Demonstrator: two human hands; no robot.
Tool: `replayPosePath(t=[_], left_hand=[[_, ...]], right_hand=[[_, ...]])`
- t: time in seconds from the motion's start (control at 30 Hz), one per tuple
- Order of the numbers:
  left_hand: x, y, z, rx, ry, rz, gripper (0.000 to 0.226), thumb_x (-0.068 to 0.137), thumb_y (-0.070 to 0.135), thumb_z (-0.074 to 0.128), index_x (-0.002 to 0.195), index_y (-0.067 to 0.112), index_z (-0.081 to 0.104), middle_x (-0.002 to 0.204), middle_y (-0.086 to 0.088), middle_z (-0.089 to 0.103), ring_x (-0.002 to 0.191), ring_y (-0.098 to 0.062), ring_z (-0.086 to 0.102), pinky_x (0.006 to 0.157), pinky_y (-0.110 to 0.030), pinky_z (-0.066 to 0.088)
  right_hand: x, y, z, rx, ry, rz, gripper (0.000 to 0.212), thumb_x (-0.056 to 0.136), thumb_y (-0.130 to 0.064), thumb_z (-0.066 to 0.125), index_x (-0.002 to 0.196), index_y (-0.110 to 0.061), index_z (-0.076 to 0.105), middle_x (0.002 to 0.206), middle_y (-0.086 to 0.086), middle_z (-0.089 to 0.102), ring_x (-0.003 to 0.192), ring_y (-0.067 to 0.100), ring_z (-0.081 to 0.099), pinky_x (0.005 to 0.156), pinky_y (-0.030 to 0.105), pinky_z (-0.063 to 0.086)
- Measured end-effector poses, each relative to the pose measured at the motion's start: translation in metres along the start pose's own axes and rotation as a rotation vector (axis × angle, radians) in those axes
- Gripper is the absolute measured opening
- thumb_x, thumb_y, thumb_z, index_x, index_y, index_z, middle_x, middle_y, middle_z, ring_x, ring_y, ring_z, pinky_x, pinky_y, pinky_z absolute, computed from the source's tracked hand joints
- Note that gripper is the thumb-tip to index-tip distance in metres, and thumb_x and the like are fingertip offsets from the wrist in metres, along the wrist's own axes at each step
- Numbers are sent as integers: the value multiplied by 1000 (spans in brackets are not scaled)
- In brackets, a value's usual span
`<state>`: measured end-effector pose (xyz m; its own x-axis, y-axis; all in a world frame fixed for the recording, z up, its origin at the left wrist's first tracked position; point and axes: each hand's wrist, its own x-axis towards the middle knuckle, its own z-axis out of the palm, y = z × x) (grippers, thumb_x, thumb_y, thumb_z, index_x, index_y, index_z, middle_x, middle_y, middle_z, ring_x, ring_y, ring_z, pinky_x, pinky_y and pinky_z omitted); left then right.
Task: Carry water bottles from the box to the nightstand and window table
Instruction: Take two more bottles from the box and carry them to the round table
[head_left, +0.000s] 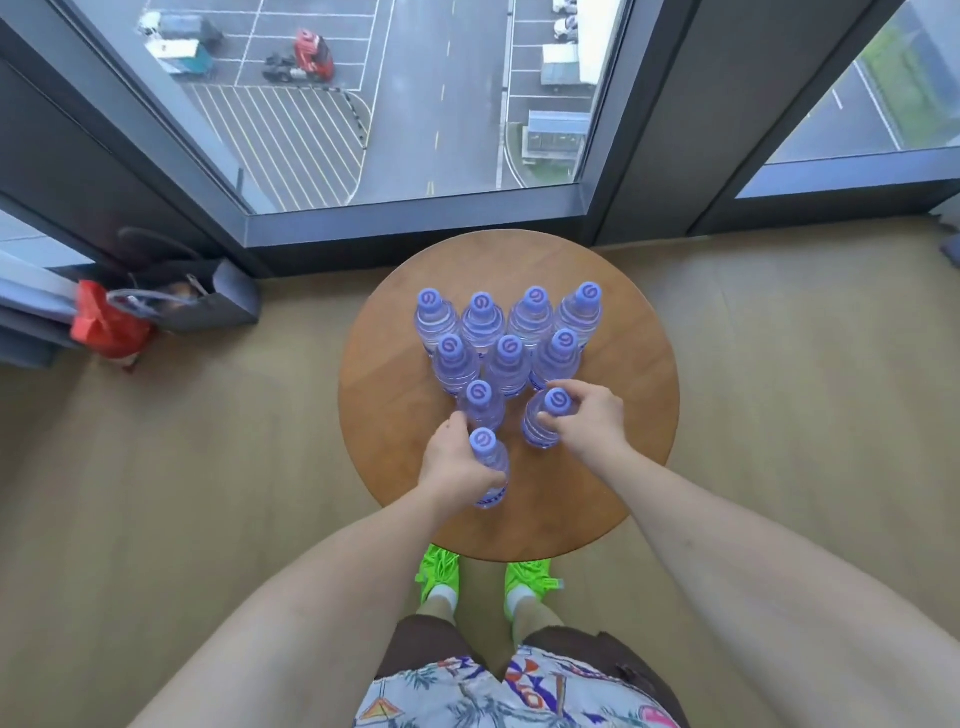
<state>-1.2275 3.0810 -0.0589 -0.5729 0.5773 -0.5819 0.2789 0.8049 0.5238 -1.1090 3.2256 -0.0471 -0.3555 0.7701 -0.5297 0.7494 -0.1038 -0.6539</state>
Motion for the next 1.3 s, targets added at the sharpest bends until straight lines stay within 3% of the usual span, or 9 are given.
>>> replayPosePath(t=[0.13, 0.27, 0.57, 0.73, 0.83, 0.93, 1.07, 1.2, 1.3], left_hand=[[2, -2, 4, -43, 1, 3, 55, 58, 25, 88, 97, 14, 51, 100, -3, 61, 90, -24, 60, 74, -31, 49], [-1, -5, 9, -69, 24, 23, 51, 62, 24, 85, 99, 15, 51, 102, -4, 60, 92, -24, 59, 76, -31, 48], [-2, -8, 15, -91, 16, 16, 60, 59, 26, 90, 101, 19, 47, 106, -1, 55, 94, -20, 55, 76, -26, 40], [-5, -11, 19, -124, 51, 28, 66, 57, 32, 94, 102, 21, 47, 106, 0, 57, 95, -19, 55, 77, -27, 40], [-6, -13, 22, -127, 52, 27, 70, 55, 34, 97, 106, 20, 51, 109, -1, 61, 101, -21, 59, 84, -31, 47], [-8, -16, 24, -123, 37, 8, 77, 54, 39, 98, 115, 19, 56, 111, 1, 65, 103, -20, 62, 88, -31, 50], [-12, -17, 23, -166, 2, -1, 65, 63, 36, 91, 117, 23, 58, 105, 2, 71, 98, -21, 67, 78, -28, 49], [-14, -17, 23, -173, 29, 22, 57, 68, 27, 86, 118, 23, 60, 106, 1, 72, 100, -22, 66, 80, -30, 49], [-11, -18, 19, -132, -17, 58, 67, 58, 32, 89, 119, 22, 62, 108, 4, 71, 102, -20, 66, 84, -33, 51]], right_hand=[[7, -8, 4, 13, 26, -24, 44, 76, -9, 87, 118, -18, 76, 101, 1, 73, 101, 18, 68, 87, 20, 45], [11, -13, 10, -54, 59, -72, 42, 77, -11, 87, 115, -22, 76, 114, 8, 58, 104, 20, 61, 89, 16, 38], [6, -14, 13, -4, 39, -100, 42, 76, -3, 84, 115, -16, 76, 113, 5, 52, 110, 25, 62, 97, 21, 43], [-3, -7, 8, -85, 36, -58, 80, 71, -21, 90, 140, -20, 51, 126, 7, 48, 112, 17, 50, 98, 20, 36], [-25, 8, 17, -144, 203, -30, 58, 74, -31, 86, 118, -13, 53, 120, 11, 53, 114, 28, 52, 100, 35, 39], [-45, 21, 30, -99, 102, -104, 30, 81, -34, 81, 94, -16, 61, 95, 4, 60, 88, 20, 57, 83, 36, 46], [-54, 16, 41, -71, -128, -188, 40, 73, -41, 88, 108, -28, 73, 89, -5, 58, 75, 2, 53, 76, 22, 45], [-53, 7, 46, -164, -154, -222, 40, 73, -32, 86, 111, -25, 76, 100, 0, 72, 95, 19, 65, 90, 36, 51], [-53, 5, 45, -199, -124, -253, 29, 74, -27, 82, 102, -21, 77, 96, 2, 76, 94, 24, 67, 87, 38, 53]])
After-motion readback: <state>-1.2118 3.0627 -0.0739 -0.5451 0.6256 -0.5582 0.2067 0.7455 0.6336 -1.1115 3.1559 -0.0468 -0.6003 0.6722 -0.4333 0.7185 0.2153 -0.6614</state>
